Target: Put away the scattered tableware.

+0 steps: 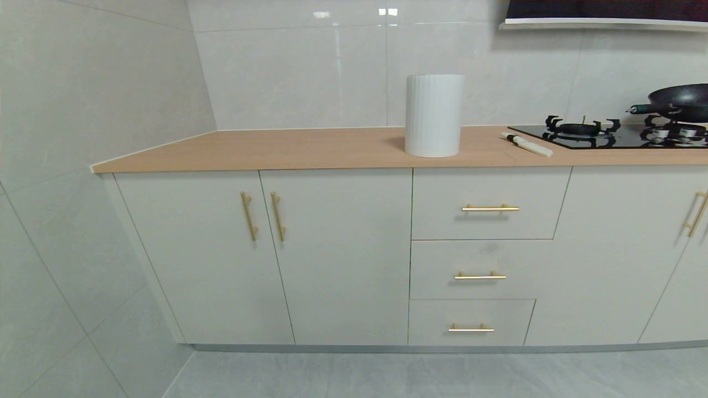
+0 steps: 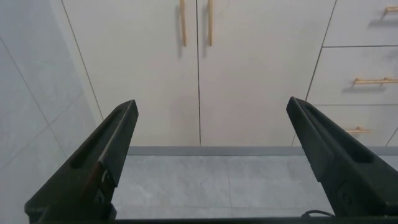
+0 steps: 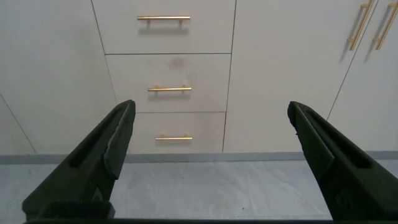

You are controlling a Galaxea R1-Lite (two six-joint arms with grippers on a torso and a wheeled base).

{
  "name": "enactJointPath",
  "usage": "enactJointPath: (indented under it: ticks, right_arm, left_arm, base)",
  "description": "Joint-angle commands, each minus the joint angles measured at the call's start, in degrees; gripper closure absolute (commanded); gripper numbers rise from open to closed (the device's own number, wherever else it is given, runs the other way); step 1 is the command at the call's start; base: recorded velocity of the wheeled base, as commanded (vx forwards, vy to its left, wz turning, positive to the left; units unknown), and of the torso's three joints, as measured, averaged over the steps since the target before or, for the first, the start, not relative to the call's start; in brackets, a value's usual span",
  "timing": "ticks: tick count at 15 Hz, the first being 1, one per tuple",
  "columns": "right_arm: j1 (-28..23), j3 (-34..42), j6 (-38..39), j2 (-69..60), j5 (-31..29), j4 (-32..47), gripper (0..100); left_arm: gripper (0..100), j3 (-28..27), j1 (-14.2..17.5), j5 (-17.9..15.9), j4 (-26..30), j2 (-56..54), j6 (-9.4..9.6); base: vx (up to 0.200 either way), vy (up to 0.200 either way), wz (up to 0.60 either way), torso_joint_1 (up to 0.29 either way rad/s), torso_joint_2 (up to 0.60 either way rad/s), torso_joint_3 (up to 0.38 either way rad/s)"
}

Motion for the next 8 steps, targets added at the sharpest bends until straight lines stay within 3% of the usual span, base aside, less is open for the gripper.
enactJointPath:
  ticks: [1,5,8]
  right_arm:
    - [0.02,0.02,0.18,0.16,-0.02,0.21,0]
    - [0.02,0.02,0.44,0.16,-0.02,0.21,0]
    - [0.02,0.02,0.36,0.25,1.65,0.21,0]
  left_arm:
    - [0,0.00,0.01,-0.06,0.08,-0.02,1.10]
    - [0,0.00,0.01,-0.06,-0.01,-0.02,0.13]
    - [0,0.00,0.01,-0.06,-0.01,-0.02,0.22]
  base:
    - [0.000,0.000,0.00,0.000,0.00,0.000]
    - [0.000,0.000,0.00,0.000,0.00,0.000]
    - [0.200,0.000,0.00,-0.001,0.00,0.002]
